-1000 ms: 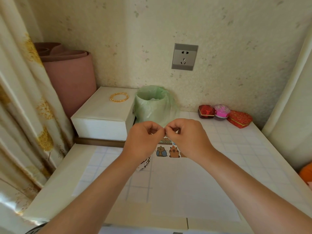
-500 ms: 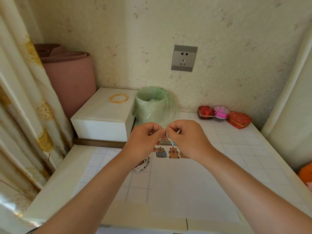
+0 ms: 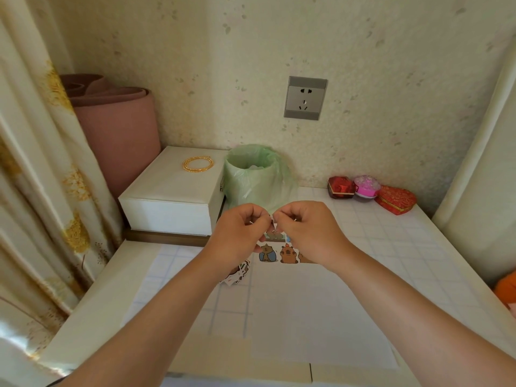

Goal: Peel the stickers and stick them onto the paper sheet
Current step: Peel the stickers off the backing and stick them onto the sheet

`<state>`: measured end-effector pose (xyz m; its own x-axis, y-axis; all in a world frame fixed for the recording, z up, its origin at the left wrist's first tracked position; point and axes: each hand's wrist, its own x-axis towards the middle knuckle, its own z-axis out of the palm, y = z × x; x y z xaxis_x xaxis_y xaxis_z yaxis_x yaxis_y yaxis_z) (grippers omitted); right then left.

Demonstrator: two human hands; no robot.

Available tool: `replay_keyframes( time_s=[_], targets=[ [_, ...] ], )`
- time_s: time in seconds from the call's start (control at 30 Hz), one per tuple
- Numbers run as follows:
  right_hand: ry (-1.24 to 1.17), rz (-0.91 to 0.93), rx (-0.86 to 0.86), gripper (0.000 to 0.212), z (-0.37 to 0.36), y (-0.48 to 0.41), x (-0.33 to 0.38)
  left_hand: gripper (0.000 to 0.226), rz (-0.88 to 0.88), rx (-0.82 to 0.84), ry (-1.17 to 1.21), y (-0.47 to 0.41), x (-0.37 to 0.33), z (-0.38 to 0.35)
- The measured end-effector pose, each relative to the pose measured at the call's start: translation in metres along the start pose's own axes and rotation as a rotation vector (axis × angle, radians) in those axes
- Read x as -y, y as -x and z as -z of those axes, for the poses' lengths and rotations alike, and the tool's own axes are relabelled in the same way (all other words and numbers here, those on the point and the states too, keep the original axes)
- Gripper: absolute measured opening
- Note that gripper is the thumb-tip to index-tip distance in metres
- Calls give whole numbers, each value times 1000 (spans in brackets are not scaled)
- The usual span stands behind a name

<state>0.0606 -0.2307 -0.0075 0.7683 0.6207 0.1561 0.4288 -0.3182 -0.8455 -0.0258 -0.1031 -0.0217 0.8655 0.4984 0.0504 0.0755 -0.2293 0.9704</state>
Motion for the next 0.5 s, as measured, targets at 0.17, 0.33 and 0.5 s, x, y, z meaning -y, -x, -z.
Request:
replay_keyframes(
  time_s=[0.17,0.33,0.5],
  targets=[
    [-98,-90,12,25,-1,1,2,18,1,-5,28,0,-1,-1],
    [-214,-153,35,15,-3,1,4,17,2,1,73,0,-3,0],
    [-118,-5,-30,11,-1,-1,5,14,-1,8,98,-1,-1,3]
  ],
)
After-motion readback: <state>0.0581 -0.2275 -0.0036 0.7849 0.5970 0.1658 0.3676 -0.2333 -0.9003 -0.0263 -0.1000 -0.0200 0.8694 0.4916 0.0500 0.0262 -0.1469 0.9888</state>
